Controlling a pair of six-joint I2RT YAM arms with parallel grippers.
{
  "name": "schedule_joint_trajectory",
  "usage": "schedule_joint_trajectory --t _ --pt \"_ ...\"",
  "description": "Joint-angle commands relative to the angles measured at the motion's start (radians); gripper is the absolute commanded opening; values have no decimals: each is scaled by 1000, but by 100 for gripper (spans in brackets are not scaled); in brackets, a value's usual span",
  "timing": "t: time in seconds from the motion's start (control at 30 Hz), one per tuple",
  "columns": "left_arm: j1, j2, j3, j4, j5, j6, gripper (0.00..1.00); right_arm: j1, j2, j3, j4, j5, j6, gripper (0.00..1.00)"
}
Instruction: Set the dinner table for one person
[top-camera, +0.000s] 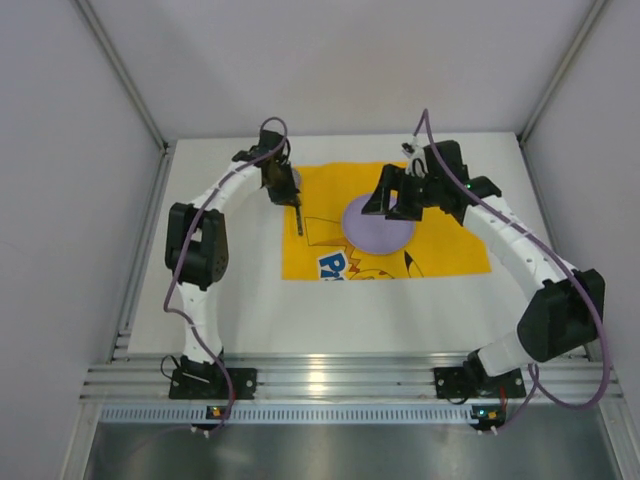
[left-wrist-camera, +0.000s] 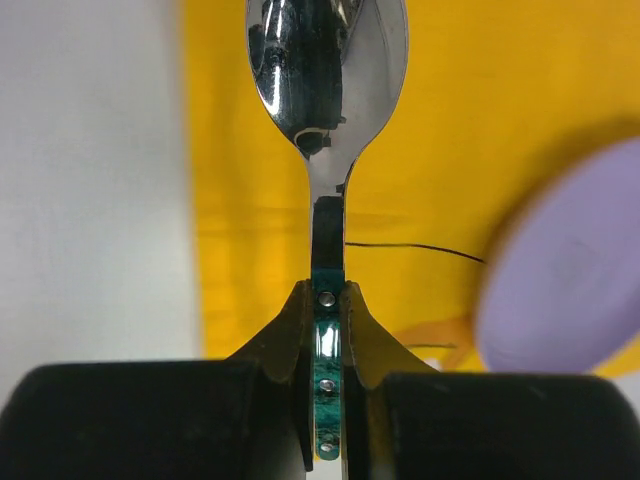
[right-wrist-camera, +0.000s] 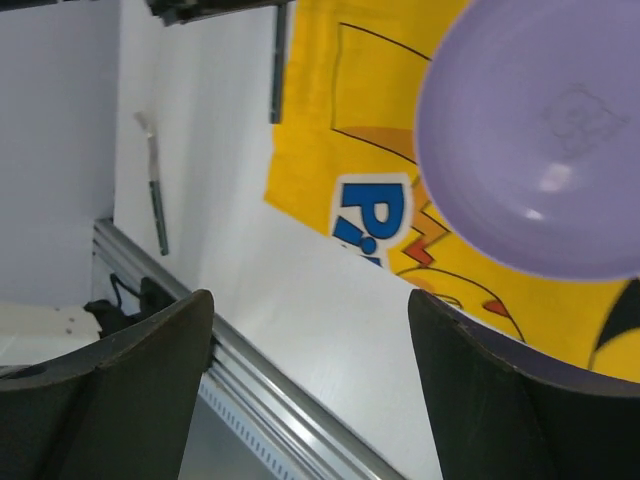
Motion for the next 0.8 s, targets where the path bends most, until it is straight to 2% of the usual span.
schedule_joint_trajectory --t 0.0,0.17,0.37,0.57,0.77 --pt "-77 -125 132 -1 151 -114 0 64 62 57 227 -152 102 79" --pt "-160 -169 189 1 241 -204 0 96 134 77 256 -140 119 68" --pt "-241 -218 186 57 288 -283 0 104 145 42 258 -83 111 65" --pt "-269 -229 149 24 223 -242 0 104 114 7 279 -71 122 64" --pt "-272 -185 120 -88 21 -56 0 97 27 -4 177 16 73 67"
